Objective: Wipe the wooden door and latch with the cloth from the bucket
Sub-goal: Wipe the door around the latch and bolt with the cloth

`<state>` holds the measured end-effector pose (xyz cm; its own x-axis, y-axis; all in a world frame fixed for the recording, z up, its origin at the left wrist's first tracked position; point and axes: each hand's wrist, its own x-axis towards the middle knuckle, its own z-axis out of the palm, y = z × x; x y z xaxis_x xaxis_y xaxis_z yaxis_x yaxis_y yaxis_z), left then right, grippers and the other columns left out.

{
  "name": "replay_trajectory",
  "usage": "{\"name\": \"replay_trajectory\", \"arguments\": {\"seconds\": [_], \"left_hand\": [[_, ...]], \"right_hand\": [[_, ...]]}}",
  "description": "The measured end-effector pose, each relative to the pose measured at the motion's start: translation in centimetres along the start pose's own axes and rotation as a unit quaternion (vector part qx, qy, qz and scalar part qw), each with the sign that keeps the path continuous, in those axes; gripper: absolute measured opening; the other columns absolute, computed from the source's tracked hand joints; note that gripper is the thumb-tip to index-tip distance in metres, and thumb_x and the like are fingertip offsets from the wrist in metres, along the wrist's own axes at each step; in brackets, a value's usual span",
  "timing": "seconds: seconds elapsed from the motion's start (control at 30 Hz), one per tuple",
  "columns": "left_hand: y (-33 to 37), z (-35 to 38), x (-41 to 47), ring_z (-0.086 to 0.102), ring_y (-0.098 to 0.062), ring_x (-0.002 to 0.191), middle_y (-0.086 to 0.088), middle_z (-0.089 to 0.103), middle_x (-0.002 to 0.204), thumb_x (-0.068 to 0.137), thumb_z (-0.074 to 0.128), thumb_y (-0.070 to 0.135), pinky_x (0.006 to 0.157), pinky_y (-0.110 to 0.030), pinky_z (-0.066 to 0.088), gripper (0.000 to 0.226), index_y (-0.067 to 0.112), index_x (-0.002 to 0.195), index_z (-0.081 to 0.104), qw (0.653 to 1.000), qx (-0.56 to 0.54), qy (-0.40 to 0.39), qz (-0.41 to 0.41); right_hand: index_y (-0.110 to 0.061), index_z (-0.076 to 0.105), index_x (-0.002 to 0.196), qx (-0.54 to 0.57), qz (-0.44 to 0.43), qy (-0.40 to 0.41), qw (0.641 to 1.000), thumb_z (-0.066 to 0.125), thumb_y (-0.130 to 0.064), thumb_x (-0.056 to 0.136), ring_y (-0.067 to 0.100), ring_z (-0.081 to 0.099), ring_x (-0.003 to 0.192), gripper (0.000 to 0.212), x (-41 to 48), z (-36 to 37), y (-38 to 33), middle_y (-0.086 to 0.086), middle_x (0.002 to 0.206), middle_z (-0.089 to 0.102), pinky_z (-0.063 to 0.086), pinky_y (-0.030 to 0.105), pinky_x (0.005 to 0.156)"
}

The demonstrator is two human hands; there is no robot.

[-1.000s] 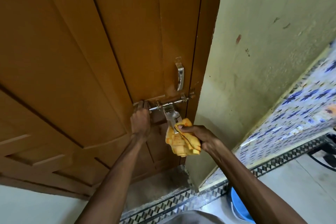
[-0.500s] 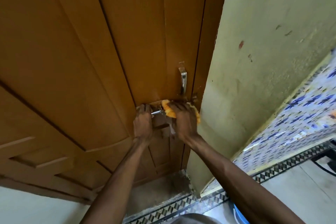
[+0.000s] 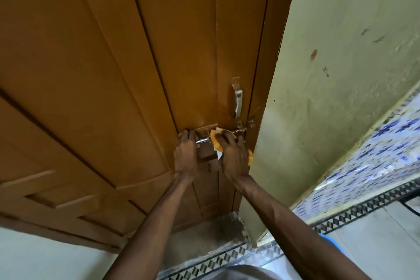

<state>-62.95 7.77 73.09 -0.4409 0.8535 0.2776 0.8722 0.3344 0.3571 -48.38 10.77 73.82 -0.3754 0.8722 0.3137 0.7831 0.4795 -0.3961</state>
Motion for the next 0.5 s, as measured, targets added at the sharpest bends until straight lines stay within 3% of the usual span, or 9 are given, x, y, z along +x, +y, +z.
{"name": "replay_trajectory", "arguments": {"seconds": [0.07, 0.13, 0.2, 0.23, 0.3, 0.37, 0.43, 0.47, 0.5], "left_hand": [[-0.4, -0.4, 0.1, 0.067, -0.039, 0.095, -0.013, 0.058, 0.122, 0.088, 0.066, -0.003, 0.074, -0.049, 0.056, 0.027, 0.007, 0.113, 0.064, 1.0, -0.006, -0.013, 0.014], [-0.8, -1.1, 0.2, 0.069, -0.038, 0.095, -0.01, 0.059, 0.127, 0.093, 0.064, 0.005, 0.074, -0.049, 0.057, 0.023, 0.013, 0.115, 0.063, 0.999, -0.002, -0.029, 0.033], [-1.4, -2.2, 0.1, 0.068, -0.037, 0.095, -0.007, 0.061, 0.122, 0.094, 0.067, 0.011, 0.073, -0.047, 0.057, 0.021, 0.015, 0.114, 0.064, 0.997, 0.013, -0.003, 0.079], [-1.8, -2.9, 0.1, 0.065, -0.037, 0.095, -0.009, 0.062, 0.117, 0.09, 0.072, 0.008, 0.074, -0.047, 0.055, 0.023, 0.013, 0.112, 0.066, 0.992, 0.026, 0.03, 0.118], [-2.8, -4.2, 0.4, 0.058, -0.037, 0.109, -0.014, 0.063, 0.118, 0.08, 0.077, 0.0, 0.091, -0.048, 0.047, 0.034, 0.008, 0.113, 0.069, 0.965, 0.084, 0.131, 0.209], [-4.0, -6.0, 1.6, 0.043, -0.035, 0.134, -0.016, 0.057, 0.139, 0.084, 0.07, 0.006, 0.116, -0.052, 0.028, 0.046, 0.009, 0.13, 0.066, 0.928, 0.146, 0.208, 0.271], [-5.2, -7.9, 3.2, 0.025, -0.031, 0.15, -0.014, 0.037, 0.159, 0.094, 0.058, 0.015, 0.124, -0.054, 0.008, 0.056, 0.013, 0.149, 0.051, 0.9, 0.188, 0.241, 0.31], [-5.9, -8.5, 4.1, 0.016, -0.028, 0.155, -0.011, 0.026, 0.165, 0.098, 0.054, 0.018, 0.125, -0.053, 0.002, 0.059, 0.016, 0.155, 0.043, 0.888, 0.211, 0.247, 0.326], [-6.5, -8.8, 4.8, 0.007, -0.025, 0.157, -0.009, 0.017, 0.169, 0.1, 0.053, 0.021, 0.125, -0.053, -0.002, 0.061, 0.018, 0.159, 0.036, 0.875, 0.235, 0.249, 0.341]], "right_hand": [[-0.028, 0.054, 0.139, 0.045, -0.01, -0.022, 0.999, 0.074, -0.006, 0.079, 0.034, 0.053, 0.123, 0.067, -0.3, -0.2, 0.9, 0.001, 0.139, 0.056, 0.052, 0.048, 0.098], [-0.028, 0.057, 0.137, 0.127, 0.04, -0.034, 0.99, 0.064, -0.011, 0.091, 0.027, 0.052, 0.127, 0.049, -0.1, -1.3, 1.5, 0.001, 0.14, 0.055, 0.045, 0.033, 0.107], [-0.018, 0.065, 0.128, 0.218, 0.129, -0.036, 0.967, 0.065, -0.009, 0.09, 0.026, 0.06, 0.117, 0.039, -0.5, -2.6, 0.9, 0.005, 0.128, 0.065, 0.046, 0.009, 0.086], [-0.013, 0.067, 0.122, 0.292, 0.185, -0.033, 0.938, 0.067, -0.009, 0.09, 0.029, 0.064, 0.11, 0.033, -0.7, -3.3, 0.2, 0.009, 0.119, 0.069, 0.045, 0.004, 0.071], [-0.004, 0.064, 0.12, 0.471, 0.313, -0.074, 0.822, 0.066, -0.011, 0.092, 0.034, 0.066, 0.105, 0.029, -0.9, -3.8, -1.1, 0.017, 0.117, 0.069, 0.047, 0.01, 0.061], [-0.006, 0.063, 0.118, 0.62, 0.426, -0.15, 0.642, 0.064, -0.019, 0.094, 0.031, 0.063, 0.115, 0.027, -0.4, -3.3, -2.9, 0.016, 0.13, 0.064, 0.053, 0.027, 0.083], [-0.007, 0.062, 0.114, 0.697, 0.467, -0.148, 0.523, 0.06, -0.021, 0.097, 0.032, 0.057, 0.126, 0.022, 0.5, -2.7, -5.0, 0.015, 0.135, 0.06, 0.048, 0.04, 0.101], [-0.005, 0.061, 0.116, 0.709, 0.467, -0.133, 0.511, 0.056, -0.02, 0.099, 0.033, 0.054, 0.129, 0.024, 1.1, -1.9, -5.9, 0.017, 0.137, 0.058, 0.045, 0.044, 0.105], [-0.004, 0.059, 0.119, 0.736, 0.476, -0.11, 0.469, 0.052, -0.019, 0.101, 0.034, 0.052, 0.131, 0.025, 1.7, -1.8, -7.1, 0.019, 0.139, 0.056, 0.043, 0.047, 0.107]]}}
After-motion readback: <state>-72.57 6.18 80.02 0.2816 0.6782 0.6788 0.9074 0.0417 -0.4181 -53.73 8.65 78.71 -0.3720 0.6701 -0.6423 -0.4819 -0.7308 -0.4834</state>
